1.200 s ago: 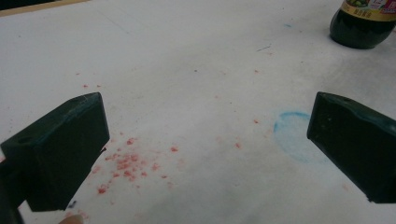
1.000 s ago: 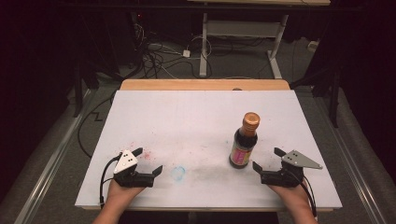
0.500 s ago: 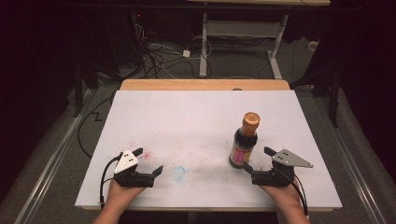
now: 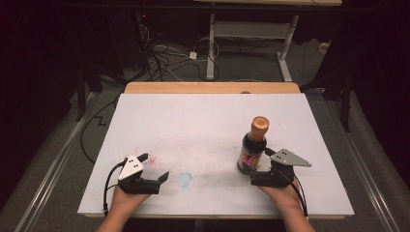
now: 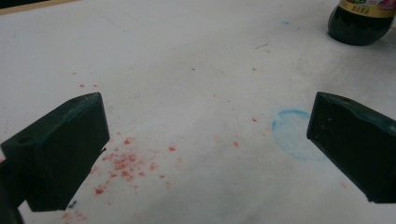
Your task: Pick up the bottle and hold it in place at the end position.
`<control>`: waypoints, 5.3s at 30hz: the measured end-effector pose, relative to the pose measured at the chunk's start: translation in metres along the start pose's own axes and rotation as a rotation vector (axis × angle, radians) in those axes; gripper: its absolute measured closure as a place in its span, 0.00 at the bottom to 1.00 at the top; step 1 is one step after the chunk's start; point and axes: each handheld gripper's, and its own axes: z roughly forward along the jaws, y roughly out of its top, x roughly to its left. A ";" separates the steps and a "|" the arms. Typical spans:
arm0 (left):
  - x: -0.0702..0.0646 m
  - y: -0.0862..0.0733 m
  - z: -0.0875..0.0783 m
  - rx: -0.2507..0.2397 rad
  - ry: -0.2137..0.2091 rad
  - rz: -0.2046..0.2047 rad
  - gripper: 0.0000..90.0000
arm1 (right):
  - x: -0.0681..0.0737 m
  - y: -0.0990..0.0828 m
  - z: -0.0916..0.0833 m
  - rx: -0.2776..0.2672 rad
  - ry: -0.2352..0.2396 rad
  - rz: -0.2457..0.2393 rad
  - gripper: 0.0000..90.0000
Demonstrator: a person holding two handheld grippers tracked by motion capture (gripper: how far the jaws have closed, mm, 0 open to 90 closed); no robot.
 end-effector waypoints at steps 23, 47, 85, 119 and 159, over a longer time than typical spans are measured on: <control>0.001 0.001 -0.001 -0.010 -0.008 -0.016 0.00 | 0.011 0.008 0.019 -0.020 -0.058 -0.003 0.32; 0.002 0.002 -0.002 -0.007 -0.023 -0.028 0.00 | 0.006 0.026 0.025 0.004 -0.007 -0.051 0.35; 0.002 0.003 -0.004 -0.013 -0.032 -0.031 0.00 | 0.029 0.066 0.129 0.020 0.159 -0.134 0.34; 0.000 0.001 -0.002 -0.002 -0.025 -0.013 0.00 | 0.019 0.053 0.108 0.011 0.166 -0.078 0.10; -0.021 0.012 0.053 0.059 -0.105 -0.092 0.00 | -0.002 0.000 0.025 0.030 0.104 -0.073 0.83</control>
